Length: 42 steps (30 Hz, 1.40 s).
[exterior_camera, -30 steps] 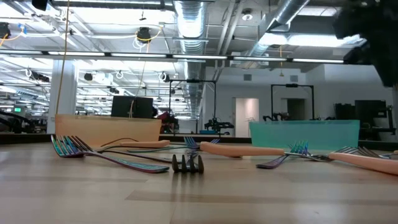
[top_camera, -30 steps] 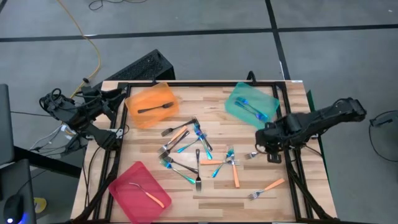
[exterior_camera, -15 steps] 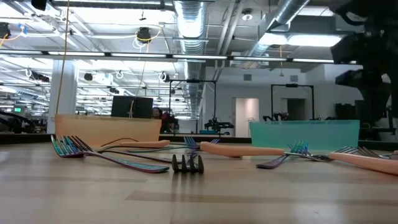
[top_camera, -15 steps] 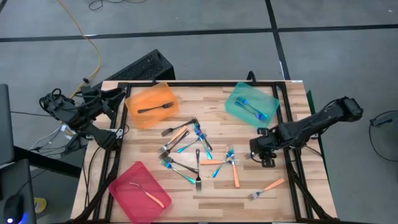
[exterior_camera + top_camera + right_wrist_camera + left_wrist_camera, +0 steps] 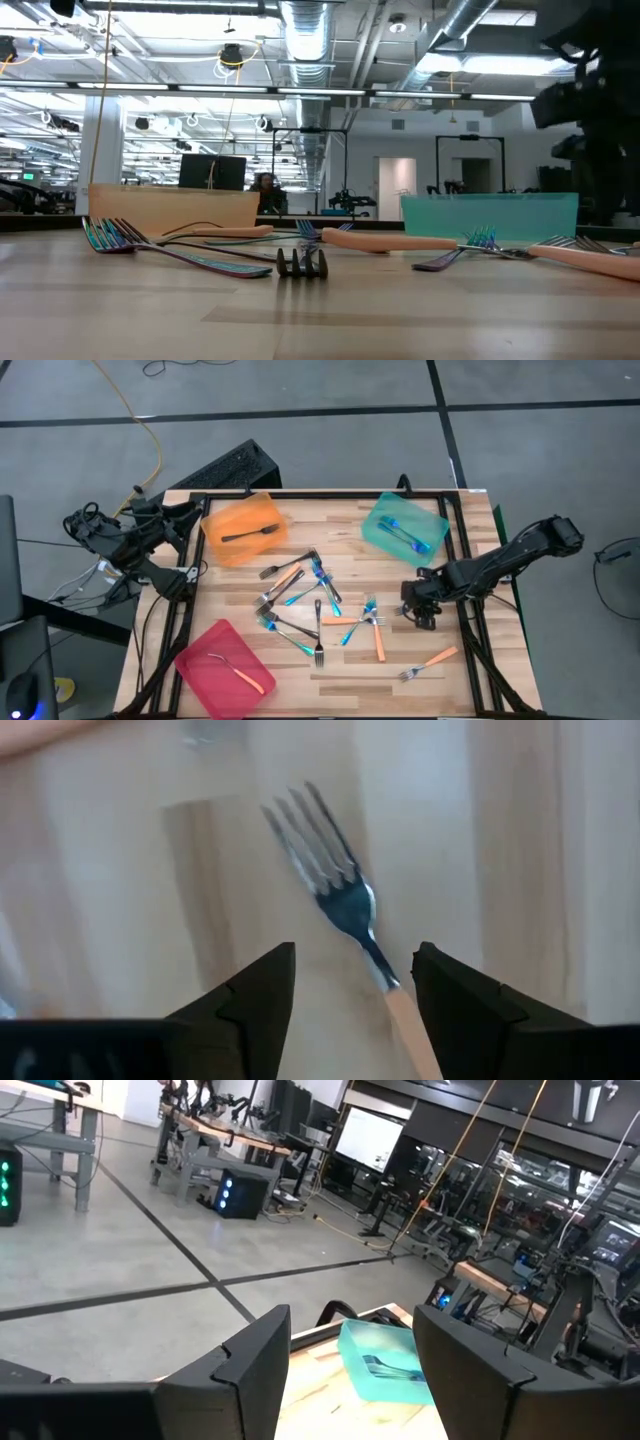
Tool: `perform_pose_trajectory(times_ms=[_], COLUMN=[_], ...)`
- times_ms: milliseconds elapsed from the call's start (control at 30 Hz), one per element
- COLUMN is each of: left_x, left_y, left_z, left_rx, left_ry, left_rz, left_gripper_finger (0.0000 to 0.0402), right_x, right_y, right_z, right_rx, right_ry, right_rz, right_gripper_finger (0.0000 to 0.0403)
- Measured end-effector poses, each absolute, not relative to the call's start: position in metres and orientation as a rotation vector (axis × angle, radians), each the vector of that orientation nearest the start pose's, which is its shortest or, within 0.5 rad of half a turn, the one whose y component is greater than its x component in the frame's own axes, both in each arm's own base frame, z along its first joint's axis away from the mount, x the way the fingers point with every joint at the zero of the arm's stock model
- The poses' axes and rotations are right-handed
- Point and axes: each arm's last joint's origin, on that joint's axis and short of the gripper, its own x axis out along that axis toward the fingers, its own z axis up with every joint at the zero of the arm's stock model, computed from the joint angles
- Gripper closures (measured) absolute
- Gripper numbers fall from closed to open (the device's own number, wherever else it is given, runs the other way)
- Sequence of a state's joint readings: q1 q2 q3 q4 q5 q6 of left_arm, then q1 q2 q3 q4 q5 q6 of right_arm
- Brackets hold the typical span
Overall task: Sort silverware by color (type)
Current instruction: Put the orange fork into the pink bin
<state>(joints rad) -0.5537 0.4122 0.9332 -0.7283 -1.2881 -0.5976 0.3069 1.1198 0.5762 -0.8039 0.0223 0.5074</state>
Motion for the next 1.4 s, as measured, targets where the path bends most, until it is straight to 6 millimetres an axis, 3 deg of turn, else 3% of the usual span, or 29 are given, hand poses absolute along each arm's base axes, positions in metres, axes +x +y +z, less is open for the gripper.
perform_pose_trajectory(times_ms=[167,300,867,1167,1267,1400], left_x=[0.044,0.044,0.044,0.044,0.044,0.044], left_y=[0.005,0.005,0.005,0.005,0.005,0.005], left_z=[0.368,0.368,0.366,0.364,0.364,0.364], left_rx=[-0.4,-0.393,-0.387,-0.414,-0.414,-0.414], left_ry=[-0.093,-0.091,-0.083,-0.076,-0.076,-0.075], left_rz=[0.742,0.743,0.741,0.728,0.728,0.726], left_gripper_finger=[0.0205,0.0205,0.0205,0.0205,0.0205,0.0205], right_x=[0.152,0.15,0.149,0.154,0.157,0.16], right_y=[0.047,0.045,0.045,0.059,0.062,0.063], right_z=[0.16,0.157,0.141,0.126,0.127,0.131], right_rx=[0.274,0.228,0.159,0.047,0.028,0.042], right_ry=[1.384,1.373,1.358,1.459,1.463,1.45], right_rz=[-0.192,-0.23,-0.183,-0.171,-0.169,-0.158], right_gripper_finger=[0.0178,0.0178,0.0179,0.0181,0.0196,0.0246])
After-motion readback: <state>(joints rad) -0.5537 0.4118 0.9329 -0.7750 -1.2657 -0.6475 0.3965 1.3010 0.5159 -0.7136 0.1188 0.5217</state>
